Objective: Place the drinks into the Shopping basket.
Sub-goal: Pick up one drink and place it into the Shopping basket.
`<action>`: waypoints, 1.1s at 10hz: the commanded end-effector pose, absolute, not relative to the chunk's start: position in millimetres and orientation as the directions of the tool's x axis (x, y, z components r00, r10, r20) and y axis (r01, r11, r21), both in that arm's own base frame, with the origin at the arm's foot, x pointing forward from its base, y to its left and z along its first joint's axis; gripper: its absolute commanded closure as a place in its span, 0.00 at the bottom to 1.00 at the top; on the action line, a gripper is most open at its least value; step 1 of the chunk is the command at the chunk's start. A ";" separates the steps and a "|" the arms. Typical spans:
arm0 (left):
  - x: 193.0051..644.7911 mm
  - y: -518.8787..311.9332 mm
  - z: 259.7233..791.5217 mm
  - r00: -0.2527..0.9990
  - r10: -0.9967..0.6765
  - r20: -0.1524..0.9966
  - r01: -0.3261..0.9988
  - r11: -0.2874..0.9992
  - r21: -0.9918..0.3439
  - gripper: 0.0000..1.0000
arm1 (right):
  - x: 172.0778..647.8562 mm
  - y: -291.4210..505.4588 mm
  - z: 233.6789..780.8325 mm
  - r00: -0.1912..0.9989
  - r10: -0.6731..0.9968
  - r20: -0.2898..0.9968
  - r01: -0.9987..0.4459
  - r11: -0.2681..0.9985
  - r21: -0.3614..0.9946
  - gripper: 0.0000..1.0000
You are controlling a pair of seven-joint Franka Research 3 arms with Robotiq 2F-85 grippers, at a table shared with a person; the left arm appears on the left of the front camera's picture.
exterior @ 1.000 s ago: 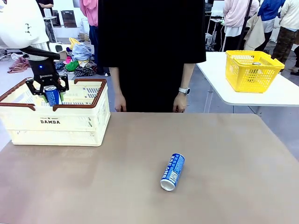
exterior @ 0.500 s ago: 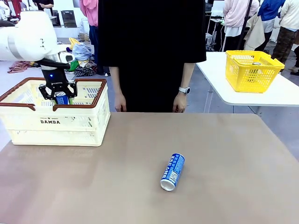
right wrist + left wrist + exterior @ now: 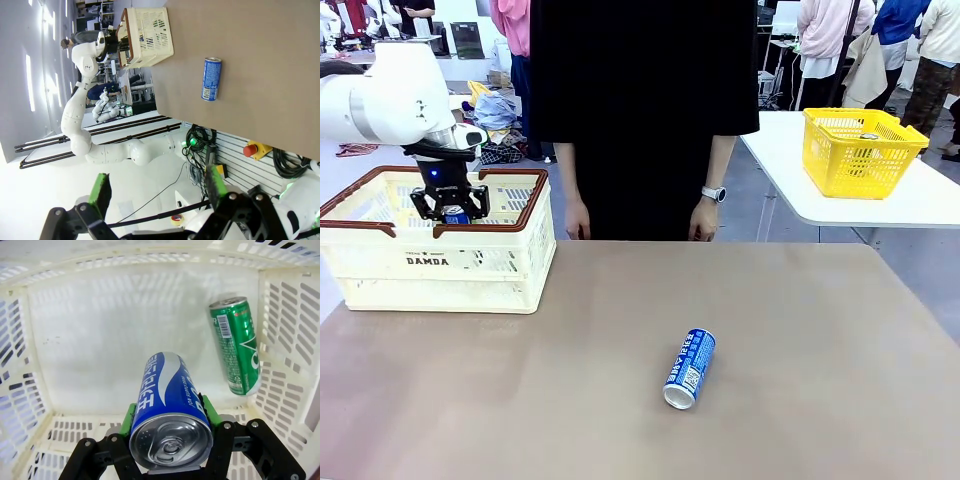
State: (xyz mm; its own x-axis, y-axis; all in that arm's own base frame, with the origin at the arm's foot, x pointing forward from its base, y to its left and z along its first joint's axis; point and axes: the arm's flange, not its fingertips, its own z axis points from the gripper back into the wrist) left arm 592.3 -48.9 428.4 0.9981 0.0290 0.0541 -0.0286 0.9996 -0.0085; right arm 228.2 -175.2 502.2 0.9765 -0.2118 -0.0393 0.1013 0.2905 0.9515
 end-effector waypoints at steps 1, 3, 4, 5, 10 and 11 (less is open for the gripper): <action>602.0 -43.1 433.4 1.000 -0.004 0.030 0.004 1.000 -0.001 1.00 | 225.8 -177.5 502.6 0.980 -0.199 -0.027 0.088 0.305 0.948 0.00; 605.0 -43.1 429.4 1.000 0.001 0.024 -0.001 1.000 -0.008 1.00 | 225.8 -177.5 502.6 0.980 -0.199 -0.027 0.088 0.305 0.948 0.00; 605.5 -42.2 429.8 1.000 0.003 0.017 -0.003 1.000 -0.017 0.85 | 225.8 -177.5 502.6 0.980 -0.199 -0.027 0.088 0.305 0.948 0.00; 604.7 -41.1 430.8 1.000 0.001 0.017 -0.001 1.000 -0.022 0.28 | 225.8 -177.5 502.6 0.980 -0.199 -0.027 0.088 0.305 0.948 0.00; 598.7 -37.6 442.6 0.999 -0.022 0.049 0.024 0.998 -0.051 0.00 | 225.8 -177.5 502.6 0.980 -0.199 -0.027 0.088 0.305 0.948 0.00; 592.7 -35.8 456.0 0.996 -0.030 0.079 0.036 0.996 -0.083 0.00 | 225.8 -177.5 502.6 0.980 -0.199 -0.027 0.088 0.305 0.948 0.00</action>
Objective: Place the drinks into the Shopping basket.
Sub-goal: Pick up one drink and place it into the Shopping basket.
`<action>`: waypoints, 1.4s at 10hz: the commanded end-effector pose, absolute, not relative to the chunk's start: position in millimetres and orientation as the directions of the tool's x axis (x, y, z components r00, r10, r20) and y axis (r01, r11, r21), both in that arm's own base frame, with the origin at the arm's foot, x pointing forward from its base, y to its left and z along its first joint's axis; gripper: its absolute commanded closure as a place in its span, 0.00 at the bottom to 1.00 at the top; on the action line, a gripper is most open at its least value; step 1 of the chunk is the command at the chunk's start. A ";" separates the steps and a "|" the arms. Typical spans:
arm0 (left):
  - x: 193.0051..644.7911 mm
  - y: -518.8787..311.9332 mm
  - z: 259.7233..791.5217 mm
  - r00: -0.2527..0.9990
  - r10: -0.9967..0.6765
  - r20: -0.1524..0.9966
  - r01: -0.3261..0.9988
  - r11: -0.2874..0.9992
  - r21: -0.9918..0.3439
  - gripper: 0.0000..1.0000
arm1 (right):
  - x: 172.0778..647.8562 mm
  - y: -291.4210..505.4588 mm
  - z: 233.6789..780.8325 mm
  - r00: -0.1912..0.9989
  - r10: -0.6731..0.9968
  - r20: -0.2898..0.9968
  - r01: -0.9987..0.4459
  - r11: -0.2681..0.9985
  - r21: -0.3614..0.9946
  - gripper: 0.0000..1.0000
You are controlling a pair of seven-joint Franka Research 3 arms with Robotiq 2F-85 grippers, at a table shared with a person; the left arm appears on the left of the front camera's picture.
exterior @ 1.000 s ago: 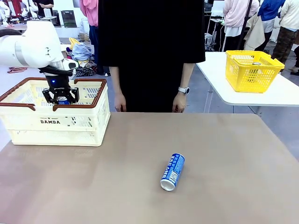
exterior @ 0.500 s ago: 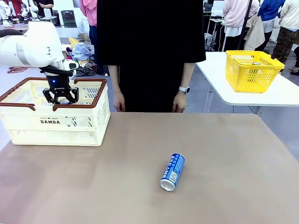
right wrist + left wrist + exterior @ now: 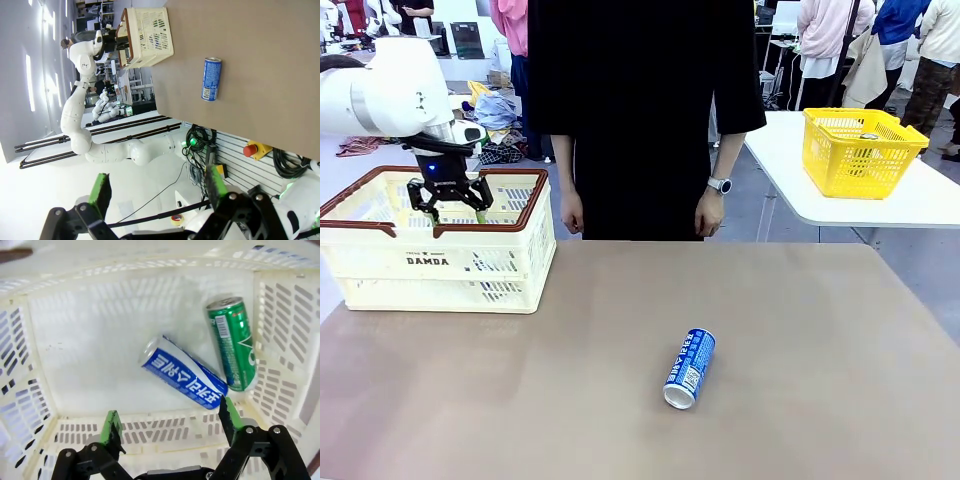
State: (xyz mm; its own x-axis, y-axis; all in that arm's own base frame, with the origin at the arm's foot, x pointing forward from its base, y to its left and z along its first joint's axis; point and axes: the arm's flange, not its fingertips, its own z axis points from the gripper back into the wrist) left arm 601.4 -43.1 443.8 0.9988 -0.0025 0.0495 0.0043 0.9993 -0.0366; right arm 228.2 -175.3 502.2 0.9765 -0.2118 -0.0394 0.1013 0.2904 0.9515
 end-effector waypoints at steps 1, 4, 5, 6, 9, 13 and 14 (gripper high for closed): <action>584.9 -32.3 474.7 0.996 -0.029 0.086 0.042 0.988 -0.150 0.00 | 225.8 -177.5 502.6 0.980 -0.199 -0.027 0.088 0.305 0.948 0.00; 550.6 -25.0 523.1 0.999 -0.029 -0.043 0.011 0.927 -0.376 0.00 | 225.8 -177.5 502.6 0.980 -0.199 -0.027 0.088 0.305 0.948 0.00; 535.9 -18.7 535.6 0.990 -0.086 -0.107 0.030 0.897 -0.440 0.00 | 225.8 -177.5 502.6 0.980 -0.199 -0.027 0.088 0.305 0.948 0.00; 521.7 -2.3 547.8 0.986 -0.123 -0.108 0.044 0.835 -0.549 0.00 | 225.8 -177.5 502.6 0.980 -0.199 -0.027 0.088 0.305 0.948 0.00; 469.1 78.2 551.3 0.970 0.200 -0.140 -0.208 0.371 -0.905 0.00 | 225.8 -177.5 502.6 0.980 -0.199 -0.027 0.088 0.305 0.948 0.00; 432.3 231.1 507.0 0.972 0.231 -0.050 -0.067 0.067 -0.995 0.00 | 225.8 -177.5 502.6 0.980 -0.199 -0.027 0.088 0.305 0.948 0.00; 437.8 236.5 494.0 0.990 0.128 0.060 0.038 0.162 -0.986 0.00 | 225.8 -177.5 502.6 0.980 -0.199 -0.027 0.088 0.305 0.948 0.00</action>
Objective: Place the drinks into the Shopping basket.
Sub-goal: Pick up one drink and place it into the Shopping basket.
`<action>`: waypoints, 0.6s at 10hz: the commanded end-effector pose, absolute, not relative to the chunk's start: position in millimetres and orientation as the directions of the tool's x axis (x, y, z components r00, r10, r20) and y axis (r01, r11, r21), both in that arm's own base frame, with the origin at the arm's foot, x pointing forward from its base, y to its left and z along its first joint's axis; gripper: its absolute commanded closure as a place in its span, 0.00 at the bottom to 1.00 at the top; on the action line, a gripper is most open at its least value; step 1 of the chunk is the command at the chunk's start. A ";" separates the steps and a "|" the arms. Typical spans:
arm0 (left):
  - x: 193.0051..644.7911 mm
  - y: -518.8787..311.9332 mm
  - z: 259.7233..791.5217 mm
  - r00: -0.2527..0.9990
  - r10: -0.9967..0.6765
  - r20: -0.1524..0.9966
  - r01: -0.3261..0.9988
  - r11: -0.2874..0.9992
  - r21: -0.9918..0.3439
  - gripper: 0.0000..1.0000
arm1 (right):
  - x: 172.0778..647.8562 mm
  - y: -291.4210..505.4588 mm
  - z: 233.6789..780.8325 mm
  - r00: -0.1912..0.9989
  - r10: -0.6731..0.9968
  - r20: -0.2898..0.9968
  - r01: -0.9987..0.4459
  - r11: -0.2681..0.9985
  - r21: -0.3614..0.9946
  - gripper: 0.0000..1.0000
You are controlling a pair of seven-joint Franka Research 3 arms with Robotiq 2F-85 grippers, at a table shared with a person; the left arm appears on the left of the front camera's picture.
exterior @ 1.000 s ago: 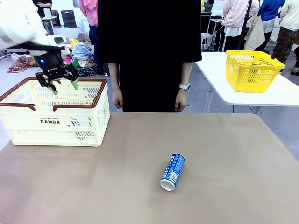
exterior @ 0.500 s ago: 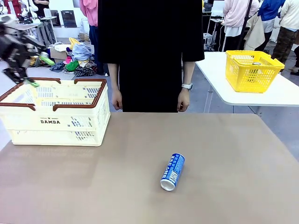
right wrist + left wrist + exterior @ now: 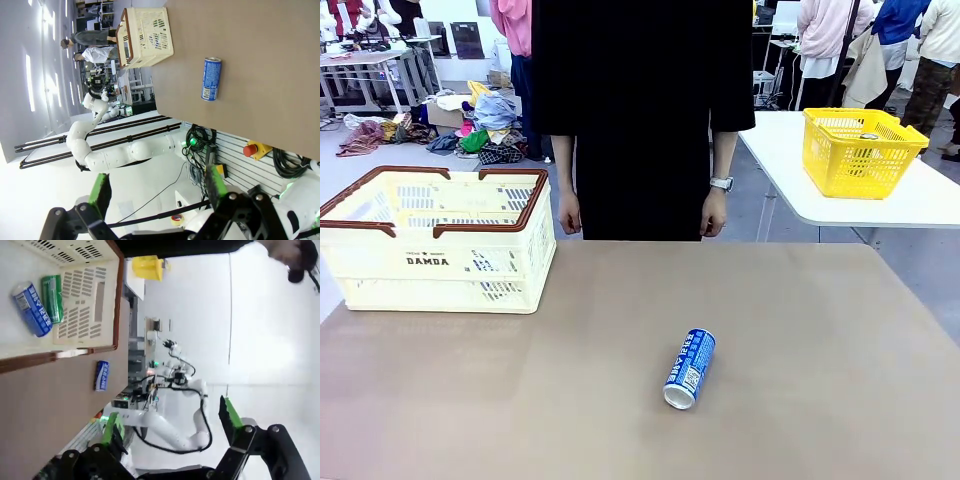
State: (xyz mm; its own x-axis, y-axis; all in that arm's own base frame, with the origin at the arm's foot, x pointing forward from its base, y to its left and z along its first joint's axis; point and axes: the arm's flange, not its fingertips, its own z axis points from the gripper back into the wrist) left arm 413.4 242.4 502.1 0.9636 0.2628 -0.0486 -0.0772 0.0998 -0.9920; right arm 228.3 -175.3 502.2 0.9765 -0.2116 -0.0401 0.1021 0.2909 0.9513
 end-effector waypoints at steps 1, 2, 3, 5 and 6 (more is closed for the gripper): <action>452.7 225.8 489.9 0.990 0.144 -0.003 -0.030 0.186 -0.982 0.00 | 225.8 -177.5 502.6 0.980 -0.199 -0.027 0.088 0.305 0.948 0.00; 413.4 242.4 502.1 0.964 0.263 -0.049 -0.077 0.100 -0.992 0.00 | 225.8 -177.5 502.6 0.980 -0.199 -0.027 0.088 0.305 0.948 0.00; 413.4 242.4 502.1 0.964 0.263 -0.049 -0.077 0.100 -0.992 0.00 | 225.8 -177.5 502.6 0.980 -0.199 -0.027 0.088 0.305 0.948 0.00; 413.4 242.4 502.1 0.964 0.263 -0.049 -0.077 0.100 -0.992 0.00 | 225.8 -177.5 502.6 0.980 -0.199 -0.027 0.088 0.305 0.948 0.00; 413.4 242.4 502.1 0.964 0.263 -0.049 -0.077 0.100 -0.992 0.00 | 225.8 -177.5 502.6 0.980 -0.199 -0.027 0.088 0.305 0.948 0.00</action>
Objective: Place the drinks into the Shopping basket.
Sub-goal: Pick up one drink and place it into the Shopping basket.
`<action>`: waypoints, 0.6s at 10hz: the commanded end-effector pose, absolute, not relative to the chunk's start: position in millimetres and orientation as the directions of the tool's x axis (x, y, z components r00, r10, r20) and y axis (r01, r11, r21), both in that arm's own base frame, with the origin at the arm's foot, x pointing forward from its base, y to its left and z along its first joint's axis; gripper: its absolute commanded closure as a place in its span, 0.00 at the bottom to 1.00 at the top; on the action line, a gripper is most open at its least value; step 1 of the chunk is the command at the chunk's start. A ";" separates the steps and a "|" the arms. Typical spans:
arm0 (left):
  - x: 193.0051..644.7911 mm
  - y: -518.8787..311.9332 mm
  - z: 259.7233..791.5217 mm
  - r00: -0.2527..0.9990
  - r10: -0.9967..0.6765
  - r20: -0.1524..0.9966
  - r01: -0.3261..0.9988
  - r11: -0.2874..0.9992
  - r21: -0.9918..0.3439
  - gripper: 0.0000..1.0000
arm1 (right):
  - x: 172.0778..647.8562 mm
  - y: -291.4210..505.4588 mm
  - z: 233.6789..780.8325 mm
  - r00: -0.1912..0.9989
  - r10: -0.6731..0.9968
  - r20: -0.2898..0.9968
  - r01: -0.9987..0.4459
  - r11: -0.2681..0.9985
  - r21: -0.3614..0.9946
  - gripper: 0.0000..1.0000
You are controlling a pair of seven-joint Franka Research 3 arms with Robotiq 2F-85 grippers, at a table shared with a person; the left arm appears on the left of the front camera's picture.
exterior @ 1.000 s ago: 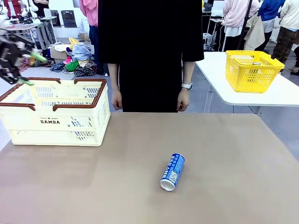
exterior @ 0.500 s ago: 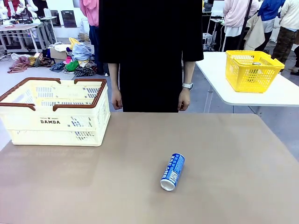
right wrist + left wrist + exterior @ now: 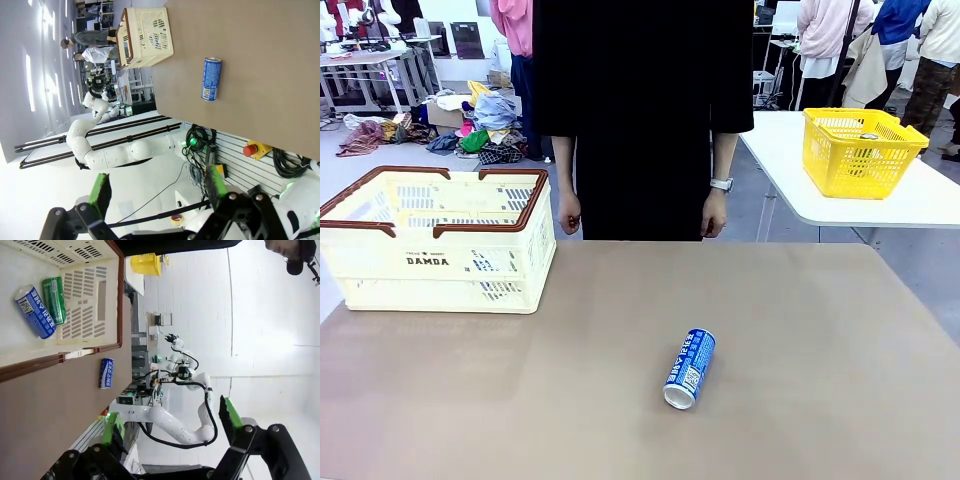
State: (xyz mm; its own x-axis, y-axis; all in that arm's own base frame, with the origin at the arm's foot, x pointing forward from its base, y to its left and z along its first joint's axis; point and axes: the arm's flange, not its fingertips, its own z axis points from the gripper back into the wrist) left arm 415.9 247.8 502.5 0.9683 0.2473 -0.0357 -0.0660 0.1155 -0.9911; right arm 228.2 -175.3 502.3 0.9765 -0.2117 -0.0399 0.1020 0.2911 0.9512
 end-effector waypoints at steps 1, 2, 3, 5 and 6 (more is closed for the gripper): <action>413.4 242.4 502.1 0.964 0.263 -0.049 -0.077 0.100 -0.992 0.00 | 225.8 -177.5 502.6 0.980 -0.199 -0.027 0.088 0.305 0.948 0.00; 413.4 242.4 502.1 0.964 0.263 -0.049 -0.077 0.100 -0.992 0.00 | 225.8 -177.5 502.6 0.980 -0.199 -0.027 0.088 0.305 0.948 0.00; 413.4 242.4 502.1 0.964 0.263 -0.049 -0.077 0.100 -0.992 0.00 | 225.8 -177.5 502.6 0.980 -0.199 -0.027 0.088 0.305 0.948 0.00; 413.4 242.4 502.1 0.964 0.263 -0.049 -0.077 0.100 -0.992 0.00 | 225.8 -177.5 502.6 0.980 -0.199 -0.027 0.088 0.305 0.948 0.00; 413.4 242.4 502.1 0.964 0.263 -0.049 -0.077 0.100 -0.992 0.00 | 225.8 -177.5 502.6 0.980 -0.199 -0.027 0.088 0.305 0.948 0.00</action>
